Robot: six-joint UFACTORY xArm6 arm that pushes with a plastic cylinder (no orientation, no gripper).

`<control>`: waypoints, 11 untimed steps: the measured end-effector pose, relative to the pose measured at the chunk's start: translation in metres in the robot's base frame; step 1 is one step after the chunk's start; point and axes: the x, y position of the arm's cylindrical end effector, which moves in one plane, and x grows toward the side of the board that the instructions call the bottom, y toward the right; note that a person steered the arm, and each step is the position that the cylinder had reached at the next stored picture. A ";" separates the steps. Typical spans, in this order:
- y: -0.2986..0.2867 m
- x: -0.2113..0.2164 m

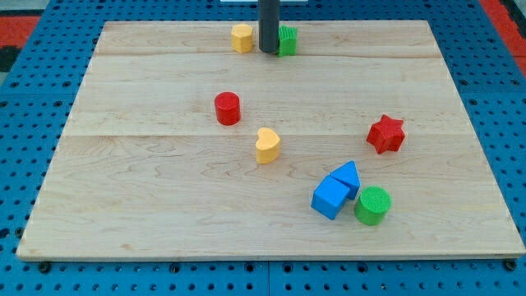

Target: Move the yellow heart to the parallel left of the red star

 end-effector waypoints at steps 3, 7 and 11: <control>0.047 0.065; 0.040 0.230; -0.049 0.216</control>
